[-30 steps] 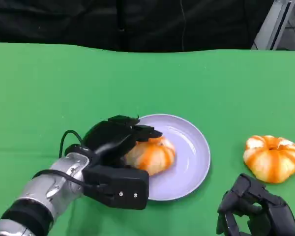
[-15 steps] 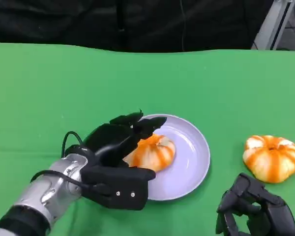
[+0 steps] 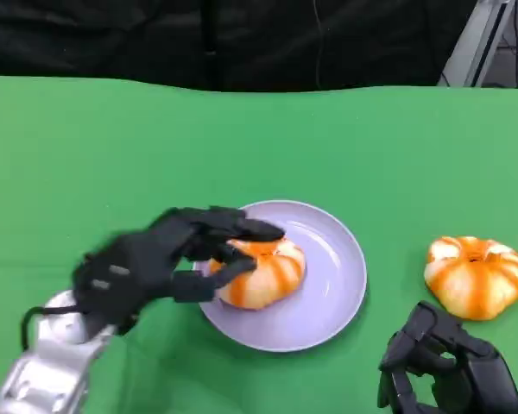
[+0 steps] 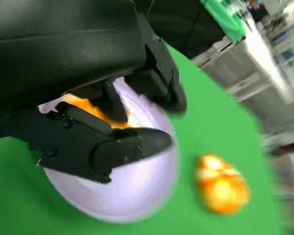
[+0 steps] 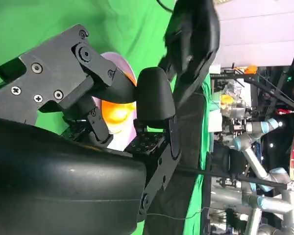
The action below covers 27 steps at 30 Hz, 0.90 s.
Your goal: Grasp the bread from the table and place it into the plate.
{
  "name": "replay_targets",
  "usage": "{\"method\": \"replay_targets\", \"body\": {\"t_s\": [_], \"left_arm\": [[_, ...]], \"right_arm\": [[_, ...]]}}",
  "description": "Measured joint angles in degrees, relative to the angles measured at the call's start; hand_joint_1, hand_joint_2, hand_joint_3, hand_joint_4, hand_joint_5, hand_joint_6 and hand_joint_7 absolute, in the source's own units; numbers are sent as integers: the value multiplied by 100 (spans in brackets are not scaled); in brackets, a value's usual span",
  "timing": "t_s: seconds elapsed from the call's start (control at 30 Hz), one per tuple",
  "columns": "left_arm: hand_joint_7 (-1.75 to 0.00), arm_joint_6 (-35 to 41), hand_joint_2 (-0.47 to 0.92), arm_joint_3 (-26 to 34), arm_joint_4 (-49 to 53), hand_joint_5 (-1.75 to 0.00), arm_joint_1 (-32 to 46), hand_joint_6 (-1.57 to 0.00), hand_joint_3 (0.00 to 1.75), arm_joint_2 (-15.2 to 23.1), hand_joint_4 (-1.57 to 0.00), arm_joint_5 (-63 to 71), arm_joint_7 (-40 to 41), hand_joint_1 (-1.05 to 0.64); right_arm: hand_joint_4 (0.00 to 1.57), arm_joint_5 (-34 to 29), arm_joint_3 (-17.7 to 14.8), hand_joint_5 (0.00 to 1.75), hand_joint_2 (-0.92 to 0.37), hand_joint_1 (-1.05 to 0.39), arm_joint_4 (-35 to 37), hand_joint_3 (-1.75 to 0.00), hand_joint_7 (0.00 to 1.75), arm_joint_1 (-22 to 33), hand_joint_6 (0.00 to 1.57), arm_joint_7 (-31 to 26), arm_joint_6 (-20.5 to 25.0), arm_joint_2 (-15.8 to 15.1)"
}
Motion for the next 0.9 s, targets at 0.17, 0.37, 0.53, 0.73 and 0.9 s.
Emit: {"method": "replay_targets", "body": {"t_s": [0.17, 0.37, 0.53, 0.73, 0.9], "left_arm": [[-169, 2168, 64, 1185, -1876, -174, 1237, -75, 105, 419, -87, -2387, -598, -14], [-171, 2988, 70, 2011, -2547, -175, 2386, -75, 93, 766, -87, -3337, -1010, -20], [-169, 3106, 72, 2463, -2297, -175, 2991, -77, 84, 737, -87, -3704, -1545, -22], [-170, 2822, 73, 2629, -1871, -175, 3340, -75, 84, 472, -86, -3650, -1917, -22], [-167, 2611, 74, 2657, -1555, -175, 3318, -76, 83, 272, -87, -3523, -1988, -21]], "right_arm": [[82, 15, -20, 175, -56, -16, 42, -121, 156, -33, 75, 13, -1, -4], [83, 27, -47, 175, -56, -16, 47, -122, 155, -113, 75, 59, 11, -10], [83, 36, -108, 175, -56, -16, 39, -121, 155, -54, 75, 87, 21, -62], [83, 42, -114, 175, -56, -15, 3, -121, 156, -45, 74, 139, 22, -81], [83, 55, -140, 175, -55, -15, 3, -122, 156, -33, 74, 166, 22, -114]]}}
